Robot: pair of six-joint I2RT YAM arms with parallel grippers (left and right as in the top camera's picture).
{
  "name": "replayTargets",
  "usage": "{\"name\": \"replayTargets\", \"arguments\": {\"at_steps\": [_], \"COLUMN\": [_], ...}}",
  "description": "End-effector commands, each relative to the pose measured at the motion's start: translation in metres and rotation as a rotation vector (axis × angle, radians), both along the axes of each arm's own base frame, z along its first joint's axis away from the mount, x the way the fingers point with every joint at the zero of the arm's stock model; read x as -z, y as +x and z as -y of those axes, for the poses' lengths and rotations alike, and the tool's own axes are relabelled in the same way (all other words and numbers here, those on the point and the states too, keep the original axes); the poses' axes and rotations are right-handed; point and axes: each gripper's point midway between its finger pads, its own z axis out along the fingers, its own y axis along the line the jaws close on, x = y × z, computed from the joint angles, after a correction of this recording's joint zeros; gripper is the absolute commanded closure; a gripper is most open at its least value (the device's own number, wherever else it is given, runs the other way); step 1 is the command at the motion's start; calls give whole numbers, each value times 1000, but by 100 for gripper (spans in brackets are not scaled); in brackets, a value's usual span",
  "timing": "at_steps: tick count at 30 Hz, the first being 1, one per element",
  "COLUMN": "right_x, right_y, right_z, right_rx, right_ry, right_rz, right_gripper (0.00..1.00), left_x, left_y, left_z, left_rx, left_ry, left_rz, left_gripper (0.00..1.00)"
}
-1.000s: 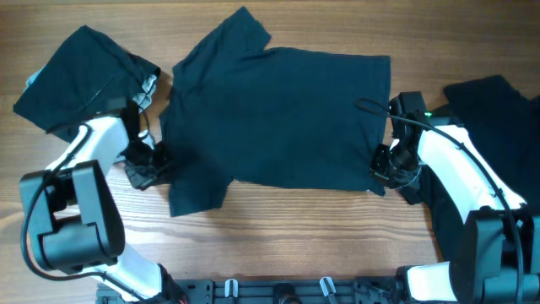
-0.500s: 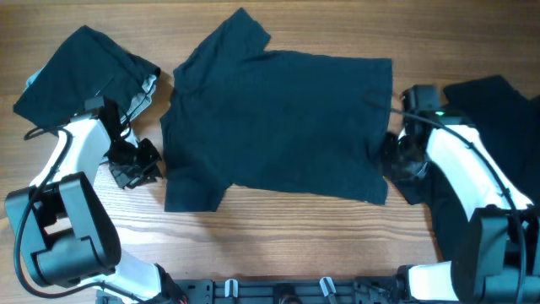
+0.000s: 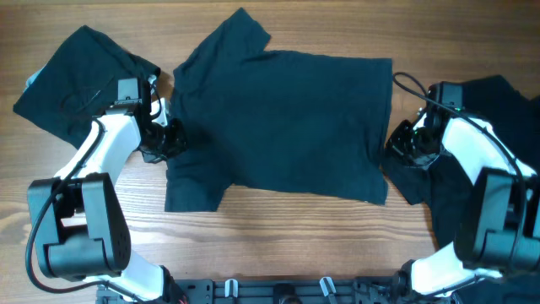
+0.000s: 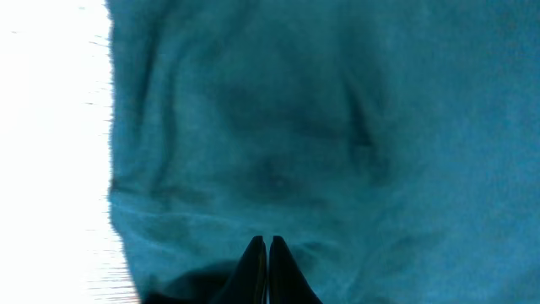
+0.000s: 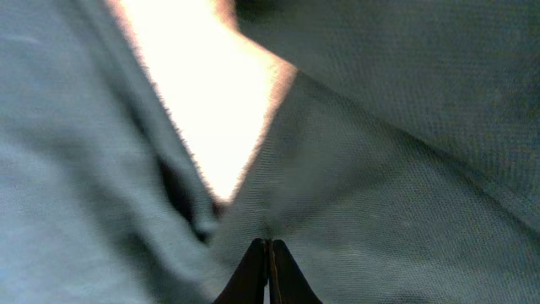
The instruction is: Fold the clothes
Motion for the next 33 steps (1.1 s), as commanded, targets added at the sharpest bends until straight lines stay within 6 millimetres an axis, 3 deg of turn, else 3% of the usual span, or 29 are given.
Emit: {"name": "replayTargets", "arguments": {"at_steps": [1,3,5,7,9,11,14,18,19,21,25,28,33], "right_x": [21,22,16,8,-6,-26,-62,-75,-73,-72,-71,-66,-39], "right_y": [-17,-22,-31,-24,-6,14,36,27,23,19,20,16,-2], "right_z": [25,46,82,98,101,89,46,1,-11,-24,-28,-20,-24], "right_rx": [83,139,276,307,229,125,-52,-153,-182,-216,-233,-228,-235], "right_ry": [-127,-206,-287,-267,-184,-78,94,192,199,208,189,141,143], "right_rz": [-108,-131,-166,-136,-52,52,224,214,187,170,164,134,71], "right_gripper": [96,96,96,96,96,92,75,61,55,49,36,28,30], "left_x": [2,3,3,3,3,4,8,24,31,40,53,57,48], "left_y": [-6,-8,-11,-12,-12,-12,-18,-35,-42,-49,-54,-58,-76], "left_z": [-14,-16,-16,-17,-17,-17,-18,-17,-17,-18,-19,-28,-71], "left_rx": [6,5,5,5,4,4,3,2,3,2,0,-28,-191], "left_ry": [89,103,104,105,108,110,118,114,113,121,134,183,351], "left_rz": [-18,-29,-41,-43,-43,-44,-62,-98,-108,-116,-97,-109,-214], "left_gripper": [96,95,93,89,85,84,87,87,85,70,64,92,96]}}
